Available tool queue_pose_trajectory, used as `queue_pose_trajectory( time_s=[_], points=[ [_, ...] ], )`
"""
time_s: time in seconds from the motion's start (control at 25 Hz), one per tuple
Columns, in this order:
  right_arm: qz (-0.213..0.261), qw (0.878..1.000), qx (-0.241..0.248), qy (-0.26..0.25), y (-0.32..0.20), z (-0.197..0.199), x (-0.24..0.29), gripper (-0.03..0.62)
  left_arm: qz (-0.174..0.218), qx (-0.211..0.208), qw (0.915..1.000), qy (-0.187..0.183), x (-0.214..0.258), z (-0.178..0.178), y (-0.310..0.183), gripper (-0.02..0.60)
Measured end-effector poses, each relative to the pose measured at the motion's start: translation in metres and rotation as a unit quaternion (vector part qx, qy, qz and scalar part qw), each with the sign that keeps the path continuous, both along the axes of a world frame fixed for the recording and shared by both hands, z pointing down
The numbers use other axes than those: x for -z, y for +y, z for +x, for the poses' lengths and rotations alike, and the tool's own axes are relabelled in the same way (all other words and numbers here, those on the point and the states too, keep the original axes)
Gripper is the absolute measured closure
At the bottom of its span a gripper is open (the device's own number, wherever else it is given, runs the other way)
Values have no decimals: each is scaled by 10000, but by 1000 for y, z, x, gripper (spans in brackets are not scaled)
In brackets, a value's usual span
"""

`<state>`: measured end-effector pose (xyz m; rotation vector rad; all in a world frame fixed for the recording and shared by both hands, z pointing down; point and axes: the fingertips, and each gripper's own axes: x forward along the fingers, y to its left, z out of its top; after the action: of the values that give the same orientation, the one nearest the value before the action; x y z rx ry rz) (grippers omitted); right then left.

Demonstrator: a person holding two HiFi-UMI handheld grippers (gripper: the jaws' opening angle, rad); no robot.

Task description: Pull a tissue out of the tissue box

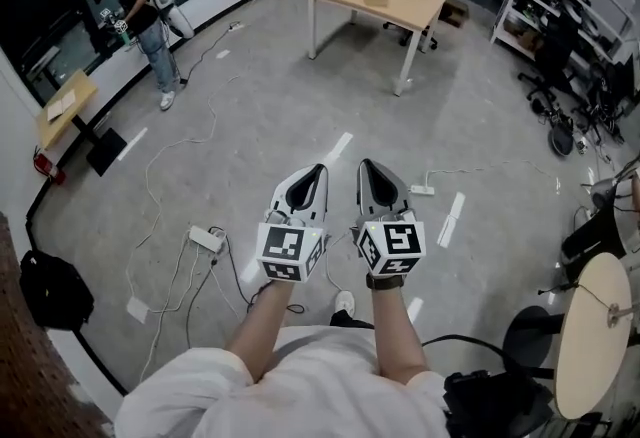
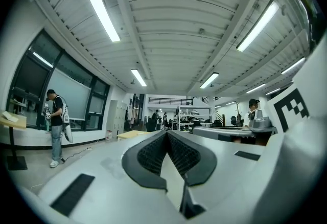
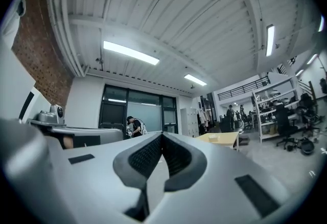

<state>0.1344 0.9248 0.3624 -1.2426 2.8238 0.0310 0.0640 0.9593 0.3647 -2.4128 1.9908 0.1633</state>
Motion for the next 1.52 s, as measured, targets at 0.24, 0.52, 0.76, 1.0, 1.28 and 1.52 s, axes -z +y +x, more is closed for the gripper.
queue_pose_trajectory(
  time_s=[0.24,0.52,0.76,1.0,1.28,1.52],
  points=[
    [226,9997,-28,37,-78,38,10,594,-24,234,9997,-92,0,12,-78,580],
    [-273,9978,-585,-122,-163,121,-24,594,-242,300,9993,5,-21,36,-141,580],
    [-525,9965,-640,-121,-211,125,-46,594,-504,246,9984,43,-43,38,-184,580],
    [-581,9976,-353,94,-261,77,-75,594,-644,64,9978,137,-73,22,-256,580],
    [-390,9983,-351,241,-374,26,-58,594,-444,-447,9978,202,-57,2,-377,580],
    [-235,9982,-248,496,-476,-44,-43,594,-314,-526,9976,328,-38,-54,-485,580]
  ],
)
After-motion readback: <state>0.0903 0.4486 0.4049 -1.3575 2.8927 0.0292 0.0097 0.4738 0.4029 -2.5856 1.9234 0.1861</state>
